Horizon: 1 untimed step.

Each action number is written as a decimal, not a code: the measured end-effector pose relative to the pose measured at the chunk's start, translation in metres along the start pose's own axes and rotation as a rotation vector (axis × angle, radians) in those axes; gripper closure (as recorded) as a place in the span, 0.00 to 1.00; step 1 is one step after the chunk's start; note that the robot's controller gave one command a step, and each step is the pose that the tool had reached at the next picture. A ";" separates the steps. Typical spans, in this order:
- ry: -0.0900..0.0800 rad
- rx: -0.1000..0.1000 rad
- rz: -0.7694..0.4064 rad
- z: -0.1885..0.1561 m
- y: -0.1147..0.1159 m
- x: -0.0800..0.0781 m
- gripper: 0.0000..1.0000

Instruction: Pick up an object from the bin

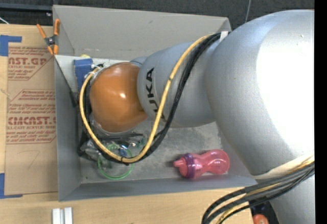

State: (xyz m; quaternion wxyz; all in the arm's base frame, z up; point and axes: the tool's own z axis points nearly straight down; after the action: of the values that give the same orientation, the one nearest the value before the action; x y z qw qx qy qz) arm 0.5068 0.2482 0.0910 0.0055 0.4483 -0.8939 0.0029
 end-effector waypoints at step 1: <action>0.000 0.000 0.000 0.000 0.000 0.000 1.00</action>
Offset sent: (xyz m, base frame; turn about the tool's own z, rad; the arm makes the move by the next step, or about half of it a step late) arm 0.0000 0.0001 0.0978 0.0002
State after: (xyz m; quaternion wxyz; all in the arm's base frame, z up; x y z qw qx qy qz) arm 0.5065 0.2480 0.0915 0.0055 0.4482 -0.8939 0.0028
